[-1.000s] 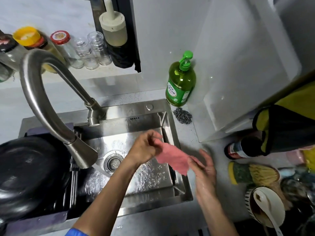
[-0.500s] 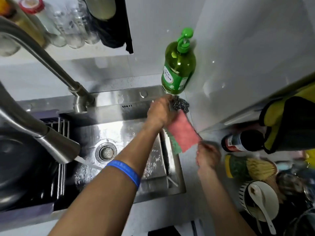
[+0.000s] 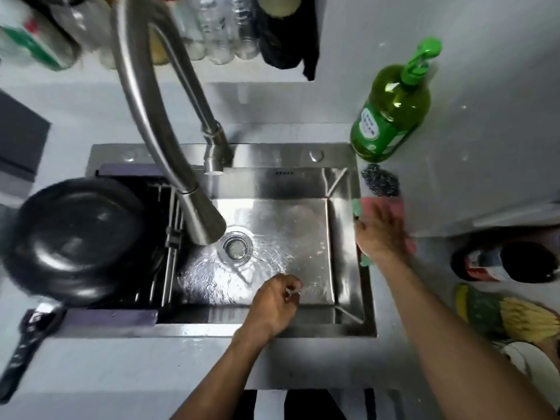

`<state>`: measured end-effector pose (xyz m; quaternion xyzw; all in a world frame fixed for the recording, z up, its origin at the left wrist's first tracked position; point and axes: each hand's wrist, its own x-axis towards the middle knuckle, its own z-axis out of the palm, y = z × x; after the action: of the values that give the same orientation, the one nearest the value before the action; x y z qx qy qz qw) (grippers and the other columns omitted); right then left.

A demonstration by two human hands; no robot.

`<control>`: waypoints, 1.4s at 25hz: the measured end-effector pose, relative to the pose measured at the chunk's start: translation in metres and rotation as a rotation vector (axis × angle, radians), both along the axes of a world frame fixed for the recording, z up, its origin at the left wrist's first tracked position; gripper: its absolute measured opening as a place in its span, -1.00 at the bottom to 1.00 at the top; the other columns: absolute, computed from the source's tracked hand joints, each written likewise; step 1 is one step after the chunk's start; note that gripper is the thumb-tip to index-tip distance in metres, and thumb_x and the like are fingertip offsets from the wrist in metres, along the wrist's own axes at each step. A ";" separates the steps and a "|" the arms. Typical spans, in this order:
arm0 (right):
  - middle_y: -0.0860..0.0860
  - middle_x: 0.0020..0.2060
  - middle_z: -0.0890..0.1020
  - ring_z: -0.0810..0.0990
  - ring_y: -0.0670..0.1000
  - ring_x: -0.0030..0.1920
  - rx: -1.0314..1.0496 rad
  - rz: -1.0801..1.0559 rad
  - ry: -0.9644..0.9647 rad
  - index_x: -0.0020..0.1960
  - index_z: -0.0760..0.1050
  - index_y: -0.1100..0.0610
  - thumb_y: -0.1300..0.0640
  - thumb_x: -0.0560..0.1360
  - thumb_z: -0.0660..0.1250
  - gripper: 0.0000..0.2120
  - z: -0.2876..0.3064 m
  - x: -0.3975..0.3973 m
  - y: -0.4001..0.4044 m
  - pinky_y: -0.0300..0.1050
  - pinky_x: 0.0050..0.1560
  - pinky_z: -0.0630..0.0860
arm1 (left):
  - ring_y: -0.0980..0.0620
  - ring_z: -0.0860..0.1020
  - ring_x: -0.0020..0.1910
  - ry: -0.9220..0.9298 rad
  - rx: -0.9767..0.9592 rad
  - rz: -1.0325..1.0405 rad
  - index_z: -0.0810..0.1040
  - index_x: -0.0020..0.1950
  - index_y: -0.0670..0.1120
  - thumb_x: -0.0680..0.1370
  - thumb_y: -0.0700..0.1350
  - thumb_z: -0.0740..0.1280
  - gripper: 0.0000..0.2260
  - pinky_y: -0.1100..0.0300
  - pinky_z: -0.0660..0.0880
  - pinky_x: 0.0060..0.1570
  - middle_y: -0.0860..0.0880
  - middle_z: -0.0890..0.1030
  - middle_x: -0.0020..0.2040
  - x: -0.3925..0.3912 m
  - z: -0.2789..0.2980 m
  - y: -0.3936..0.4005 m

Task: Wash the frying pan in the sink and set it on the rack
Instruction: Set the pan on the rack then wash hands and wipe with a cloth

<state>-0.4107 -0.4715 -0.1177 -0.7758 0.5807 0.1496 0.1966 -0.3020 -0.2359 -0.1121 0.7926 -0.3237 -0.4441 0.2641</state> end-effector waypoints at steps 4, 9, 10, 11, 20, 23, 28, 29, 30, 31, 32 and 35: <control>0.03 -0.03 0.60 0.57 -0.06 -0.12 0.148 -0.029 -0.678 0.40 0.45 0.14 0.15 0.54 0.38 -0.56 0.064 0.042 0.067 -0.25 -0.04 0.50 | 0.23 0.51 -0.23 -0.002 0.007 0.034 0.62 -0.03 -0.05 0.46 -0.30 0.34 -0.81 0.54 0.35 -0.28 0.22 0.54 -0.20 0.023 0.003 0.056; -0.12 -0.46 0.40 0.33 -0.17 -0.47 0.166 0.298 -1.031 0.10 0.53 -0.11 -0.45 0.34 0.34 -0.48 0.166 0.128 0.169 -0.30 -0.39 0.30 | 0.08 0.61 -0.22 -0.186 0.140 0.098 0.63 -0.06 0.00 0.44 -0.13 0.33 -0.87 0.26 0.49 -0.25 0.05 0.67 -0.20 0.072 0.005 0.137; -0.13 -0.46 0.41 0.34 -0.18 -0.47 0.104 0.269 -0.976 0.06 0.53 -0.08 -0.48 0.32 0.32 -0.45 0.178 0.144 0.173 -0.25 -0.39 0.32 | 0.07 0.62 -0.20 -0.254 0.151 0.095 0.62 -0.05 0.01 0.43 -0.09 0.33 -0.86 0.24 0.49 -0.25 0.04 0.67 -0.17 0.082 0.006 0.153; -0.15 -0.44 0.44 0.37 -0.18 -0.47 0.094 0.252 -0.919 0.06 0.52 -0.06 -0.43 0.34 0.34 -0.49 0.185 0.157 0.173 -0.21 -0.38 0.35 | 0.04 0.62 -0.19 -0.286 0.155 0.090 0.61 -0.05 0.01 0.42 -0.08 0.33 -0.86 0.21 0.50 -0.25 0.03 0.67 -0.16 0.092 0.005 0.165; -0.02 -0.26 0.68 0.66 0.05 -0.19 0.059 0.173 -0.676 -0.13 0.58 0.04 -0.03 0.44 0.34 -0.85 0.152 0.191 0.152 0.07 -0.06 0.61 | -0.09 0.46 0.18 -0.602 0.168 0.007 0.56 0.23 0.01 0.38 -0.07 0.33 -0.60 0.04 0.44 0.09 -0.02 0.51 0.23 0.110 -0.004 0.220; -0.03 -0.30 0.66 0.62 0.02 -0.26 0.055 0.168 -0.722 -0.15 0.57 0.01 -0.01 0.43 0.31 -0.88 0.143 0.195 0.137 -0.07 -0.19 0.55 | -0.07 0.42 0.26 -0.596 0.185 -0.033 0.46 0.36 0.01 0.41 -0.07 0.33 -0.51 0.08 0.43 0.17 -0.03 0.45 0.32 0.116 -0.008 0.229; 0.05 -0.31 0.59 0.60 0.14 -0.20 -0.074 0.131 -0.550 -0.22 0.51 0.04 0.00 0.48 0.35 -0.84 0.132 0.159 0.085 -0.10 -0.23 0.44 | -0.12 0.47 0.21 -0.574 0.126 -0.050 0.49 0.36 -0.05 0.38 -0.12 0.35 -0.48 0.06 0.48 0.15 -0.10 0.51 0.27 0.119 -0.007 0.232; 0.04 -0.33 0.57 0.60 0.15 -0.20 -0.081 0.168 -0.461 -0.20 0.52 0.06 -0.03 0.50 0.33 -0.82 0.134 0.153 0.073 -0.12 -0.28 0.41 | -0.11 0.48 0.20 -0.569 0.119 -0.038 0.51 0.33 -0.06 0.38 -0.11 0.35 -0.50 0.06 0.50 0.13 -0.09 0.51 0.26 0.118 -0.006 0.231; 0.02 -0.36 0.54 0.60 0.15 -0.21 -0.091 0.213 -0.366 -0.17 0.53 0.08 -0.05 0.51 0.31 -0.79 0.137 0.149 0.062 -0.16 -0.31 0.36 | -0.10 0.48 0.19 -0.565 0.117 -0.011 0.53 0.31 -0.06 0.38 -0.10 0.35 -0.53 0.07 0.51 0.10 -0.08 0.51 0.27 0.117 -0.005 0.231; 0.02 -0.35 0.52 0.58 0.14 -0.22 -0.108 0.248 -0.282 -0.14 0.54 0.09 -0.08 0.52 0.31 -0.76 0.141 0.145 0.055 -0.17 -0.31 0.34 | -0.08 0.48 0.20 -0.561 0.118 0.020 0.55 0.28 -0.05 0.40 -0.10 0.36 -0.56 0.08 0.53 0.08 -0.07 0.50 0.27 0.115 -0.003 0.230; 0.04 -0.33 0.53 0.56 0.13 -0.22 -0.122 0.270 -0.213 -0.11 0.57 0.10 -0.12 0.52 0.32 -0.73 0.145 0.141 0.050 -0.15 -0.27 0.36 | -0.08 0.48 0.20 -0.557 0.116 0.043 0.56 0.26 -0.04 0.41 -0.09 0.36 -0.59 0.08 0.54 0.06 -0.06 0.50 0.28 0.113 -0.002 0.230; 0.06 -0.29 0.58 0.57 0.11 -0.22 -0.093 0.302 -0.091 -0.08 0.56 0.10 -0.20 0.49 0.35 -0.66 0.149 0.127 0.048 -0.07 -0.17 0.47 | -0.11 0.48 0.22 -0.530 0.094 0.063 0.58 0.23 -0.05 0.39 -0.12 0.40 -0.61 0.06 0.56 0.04 -0.10 0.50 0.29 0.111 0.001 0.230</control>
<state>-0.2835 -0.4231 0.0314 -0.8684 0.4543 0.1152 0.1618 -0.1908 -0.0064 -0.1115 0.9024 -0.3355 -0.2273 0.1468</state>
